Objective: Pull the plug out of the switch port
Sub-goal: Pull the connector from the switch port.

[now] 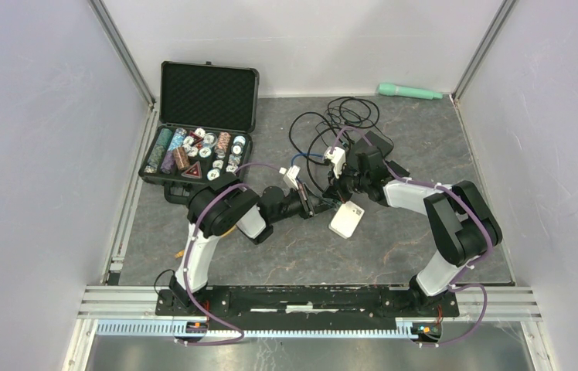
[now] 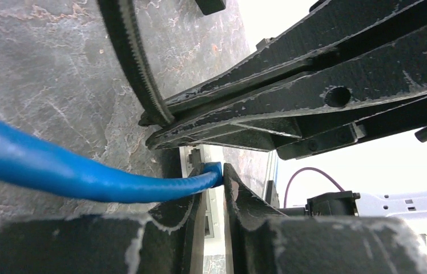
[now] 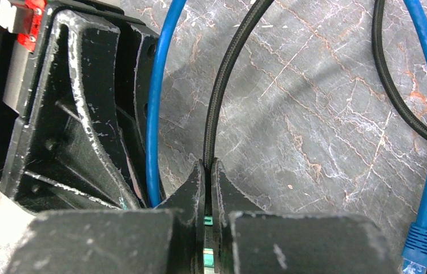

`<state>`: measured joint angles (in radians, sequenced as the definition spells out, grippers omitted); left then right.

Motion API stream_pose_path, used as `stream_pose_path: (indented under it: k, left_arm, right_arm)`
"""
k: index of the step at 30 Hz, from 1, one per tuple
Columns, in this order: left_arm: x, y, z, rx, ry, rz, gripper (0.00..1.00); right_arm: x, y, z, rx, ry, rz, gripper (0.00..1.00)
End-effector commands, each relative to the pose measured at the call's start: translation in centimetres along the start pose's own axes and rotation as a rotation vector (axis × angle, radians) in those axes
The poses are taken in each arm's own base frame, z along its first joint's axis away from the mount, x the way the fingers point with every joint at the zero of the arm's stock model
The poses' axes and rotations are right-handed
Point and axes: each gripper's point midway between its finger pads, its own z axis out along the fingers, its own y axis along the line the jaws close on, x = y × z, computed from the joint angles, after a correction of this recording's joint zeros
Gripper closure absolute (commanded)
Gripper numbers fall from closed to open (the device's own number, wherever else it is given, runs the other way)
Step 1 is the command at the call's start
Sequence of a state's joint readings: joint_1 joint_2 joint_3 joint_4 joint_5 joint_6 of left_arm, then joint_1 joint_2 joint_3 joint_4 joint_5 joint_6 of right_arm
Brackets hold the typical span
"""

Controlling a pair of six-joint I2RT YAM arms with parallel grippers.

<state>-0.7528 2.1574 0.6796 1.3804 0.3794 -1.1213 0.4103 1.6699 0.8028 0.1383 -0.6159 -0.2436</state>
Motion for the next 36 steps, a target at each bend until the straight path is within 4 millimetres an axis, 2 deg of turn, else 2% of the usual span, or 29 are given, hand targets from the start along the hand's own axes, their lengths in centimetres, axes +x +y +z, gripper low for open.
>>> stream_pose_path:
  k: [1, 7, 10, 17, 22, 27, 30, 33, 36]
  left_arm:
    - [-0.5, -1.7, 0.0, 0.052, -0.002, 0.091, 0.98]
    - [-0.2, -0.3, 0.2, 0.003, 0.013, 0.12, 0.98]
    - [-0.5, -0.2, 0.1, 0.0, 0.007, 0.137, 0.98]
    - [-1.3, -1.4, -1.0, 0.021, 0.03, 0.331, 0.98]
    - [-1.9, -2.4, -1.9, 0.009, 0.046, 0.404, 0.98]
    - [-2.6, -1.4, -3.4, -0.064, 0.07, 0.383, 0.98]
    - [-3.9, -1.1, -4.4, -0.073, 0.069, 0.391, 0.98]
    - [-5.3, -1.0, -5.5, -0.082, 0.08, 0.413, 0.98]
    - [-4.2, -0.5, -6.9, -0.096, 0.228, 0.463, 0.98]
  right_arm:
    - [-1.5, -0.4, -0.3, 0.013, -0.03, -0.038, 1.0]
    - [-1.5, -0.3, -0.2, 0.006, -0.031, -0.034, 1.0]
    - [-1.8, -0.5, -0.3, 0.007, -0.034, -0.041, 1.0]
    - [-1.6, -1.8, -0.6, 0.02, 0.002, -0.042, 1.0]
    - [-1.1, -2.6, -0.9, 0.04, 0.027, -0.056, 1.0]
    - [-1.6, -3.1, -1.6, 0.044, 0.015, -0.055, 1.0]
    - [-2.1, -3.1, -2.3, 0.04, -0.006, -0.065, 1.0]
    - [-1.5, -2.9, -3.3, 0.034, -0.002, -0.047, 1.0]
    - [-1.0, -3.3, -4.0, 0.049, 0.004, -0.04, 1.0]
